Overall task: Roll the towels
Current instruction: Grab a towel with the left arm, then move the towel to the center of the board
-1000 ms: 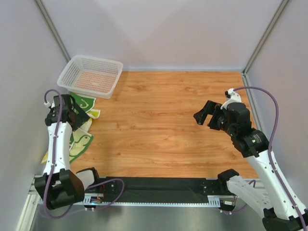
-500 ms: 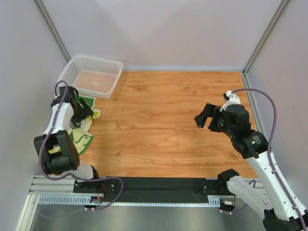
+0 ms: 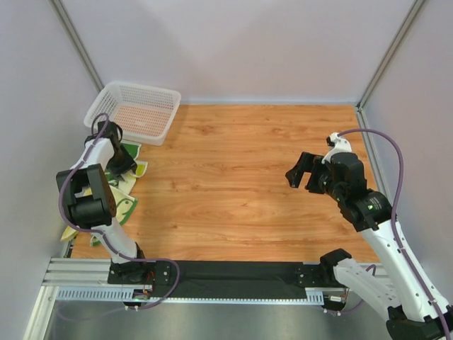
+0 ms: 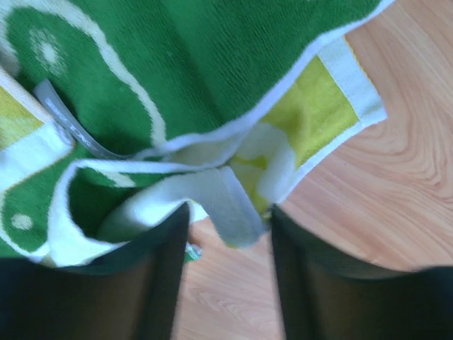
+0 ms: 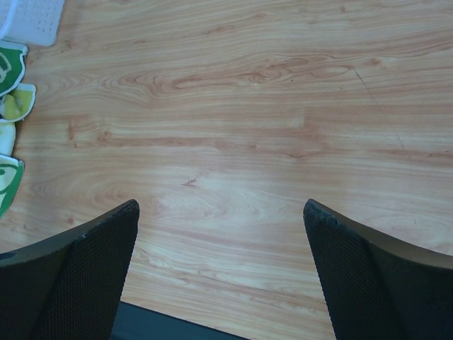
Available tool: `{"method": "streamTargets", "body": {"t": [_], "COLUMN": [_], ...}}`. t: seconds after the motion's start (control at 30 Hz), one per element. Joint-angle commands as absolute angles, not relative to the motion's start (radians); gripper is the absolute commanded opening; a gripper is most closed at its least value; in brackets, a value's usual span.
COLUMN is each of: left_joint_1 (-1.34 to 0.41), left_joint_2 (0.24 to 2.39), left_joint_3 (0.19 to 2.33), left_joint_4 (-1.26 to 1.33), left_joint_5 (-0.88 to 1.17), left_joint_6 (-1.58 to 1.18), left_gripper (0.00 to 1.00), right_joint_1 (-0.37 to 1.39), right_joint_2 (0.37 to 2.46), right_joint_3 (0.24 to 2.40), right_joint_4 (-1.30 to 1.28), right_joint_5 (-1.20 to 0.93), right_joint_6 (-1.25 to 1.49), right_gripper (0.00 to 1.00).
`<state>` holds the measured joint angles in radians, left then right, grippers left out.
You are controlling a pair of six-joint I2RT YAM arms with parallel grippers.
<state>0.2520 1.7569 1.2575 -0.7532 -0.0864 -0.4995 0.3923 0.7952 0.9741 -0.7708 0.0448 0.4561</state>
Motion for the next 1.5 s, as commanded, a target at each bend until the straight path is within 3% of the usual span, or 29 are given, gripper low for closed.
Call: {"method": "streamTargets", "body": {"t": [0.0,0.17,0.2,0.37,0.6,0.8,1.0,1.17,1.33,1.47], "left_joint_1": [0.203,0.181,0.181,0.178,0.126,-0.036,-0.265,-0.227,0.099,0.193], "left_joint_2": [1.733,1.701,1.695,1.579,1.424,1.388,1.345,1.282,1.422,1.353], "left_joint_3": [1.262,1.278,1.287,1.368,1.658,1.807,1.825,1.903,2.219,2.134], "left_joint_4": [-0.779,-0.795,-0.802,-0.867,-1.029,-1.146,-1.166,-1.103,-1.316,-1.269], "left_joint_5": [-0.133,-0.187,-0.204,-0.213,-0.227,-0.267,-0.308,-0.432,-0.361,-0.287], "left_joint_6": [-0.500,-0.502,-0.499,-0.456,-0.420,-0.437,-0.495,-0.419,-0.433,-0.474], "left_gripper": [0.46,0.12,0.00,0.00,0.00,0.00,0.00,0.00,0.00,0.00], "right_joint_1": [0.399,0.399,0.399,0.399,0.399,0.397,0.399,0.399,0.399,0.399], "right_joint_2": [0.804,0.799,0.799,0.799,0.810,0.828,0.804,0.796,0.793,0.819], "right_joint_3": [0.973,0.976,0.976,0.982,1.015,1.101,1.152,1.163,1.161,1.149], "right_joint_4": [-0.762,-0.765,-0.768,-0.772,-0.790,-0.870,-0.939,-0.983,-0.980,-0.957], "right_joint_5": [0.060,0.066,0.071,0.072,0.087,0.146,0.224,0.232,0.201,0.137], "right_joint_6": [0.433,0.426,0.425,0.422,0.431,0.425,0.417,0.420,0.433,0.433], "right_gripper": [1.00,1.00,1.00,1.00,1.00,1.00,1.00,1.00,1.00,1.00]}}
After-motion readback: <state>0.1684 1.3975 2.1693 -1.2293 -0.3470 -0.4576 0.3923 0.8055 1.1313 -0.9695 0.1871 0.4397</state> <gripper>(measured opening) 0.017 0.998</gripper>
